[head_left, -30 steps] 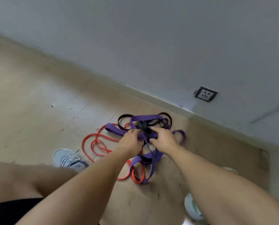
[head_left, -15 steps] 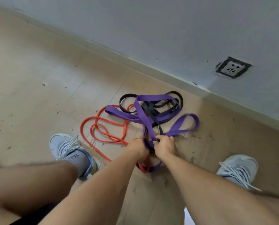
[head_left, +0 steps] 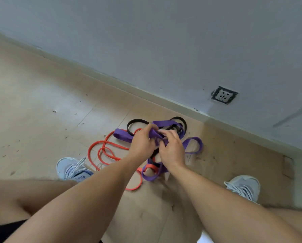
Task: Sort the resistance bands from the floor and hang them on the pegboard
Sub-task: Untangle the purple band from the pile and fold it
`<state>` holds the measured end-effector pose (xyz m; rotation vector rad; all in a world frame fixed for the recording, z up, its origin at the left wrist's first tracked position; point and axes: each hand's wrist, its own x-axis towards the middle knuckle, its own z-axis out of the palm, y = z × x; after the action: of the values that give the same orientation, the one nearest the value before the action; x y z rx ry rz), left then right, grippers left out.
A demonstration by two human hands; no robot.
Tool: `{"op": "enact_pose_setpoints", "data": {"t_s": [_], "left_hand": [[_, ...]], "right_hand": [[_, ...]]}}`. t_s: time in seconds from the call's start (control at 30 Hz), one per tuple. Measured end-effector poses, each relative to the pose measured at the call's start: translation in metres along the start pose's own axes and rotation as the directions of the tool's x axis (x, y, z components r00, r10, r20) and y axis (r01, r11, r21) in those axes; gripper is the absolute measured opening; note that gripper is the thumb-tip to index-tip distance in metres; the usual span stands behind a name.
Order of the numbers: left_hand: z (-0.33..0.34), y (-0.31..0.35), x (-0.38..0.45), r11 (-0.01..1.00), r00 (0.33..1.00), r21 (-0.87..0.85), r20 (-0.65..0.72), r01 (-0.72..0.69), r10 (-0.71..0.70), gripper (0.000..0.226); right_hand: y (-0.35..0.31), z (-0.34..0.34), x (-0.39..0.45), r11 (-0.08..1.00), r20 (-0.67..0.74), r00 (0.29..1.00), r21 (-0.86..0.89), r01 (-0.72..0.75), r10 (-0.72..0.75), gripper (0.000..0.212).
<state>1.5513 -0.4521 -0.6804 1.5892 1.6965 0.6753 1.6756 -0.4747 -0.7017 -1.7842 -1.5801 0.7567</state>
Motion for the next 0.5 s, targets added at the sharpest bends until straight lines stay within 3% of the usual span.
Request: {"op": "enact_pose_setpoints", "data": {"t_s": [0.1,0.17,0.27,0.33,0.4,0.5], "left_hand": [[-0.013,0.038,-0.007,0.992,0.999,-0.122,-0.031,-0.024,0.021,0.052],[-0.025,0.066,-0.010,0.985,0.995,-0.139,-0.029,-0.099,0.096,0.050],[-0.043,0.110,-0.012,0.957,0.966,-0.133,-0.041,-0.260,0.256,0.054],[-0.057,0.140,-0.011,0.924,0.933,-0.139,-0.106,-0.356,0.343,0.057],[-0.076,0.171,-0.008,0.882,0.890,-0.174,-0.229,-0.437,0.395,0.052],[-0.116,0.215,-0.003,0.808,0.815,-0.259,-0.419,-0.529,0.399,0.050]], "right_hand": [[-0.010,-0.016,0.000,0.994,0.030,0.996,0.060,-0.091,0.089,0.067],[-0.016,-0.026,0.000,0.995,0.011,0.998,0.078,-0.059,0.058,0.077],[-0.036,-0.044,0.001,0.985,-0.066,0.998,0.171,0.028,-0.017,0.053],[-0.050,-0.056,0.006,0.958,-0.083,0.996,0.288,0.003,0.022,0.051],[-0.060,-0.068,0.011,0.945,-0.045,0.992,0.311,-0.099,0.118,0.055],[-0.064,-0.086,0.017,0.960,0.087,0.984,0.218,-0.174,0.158,0.041]]}}
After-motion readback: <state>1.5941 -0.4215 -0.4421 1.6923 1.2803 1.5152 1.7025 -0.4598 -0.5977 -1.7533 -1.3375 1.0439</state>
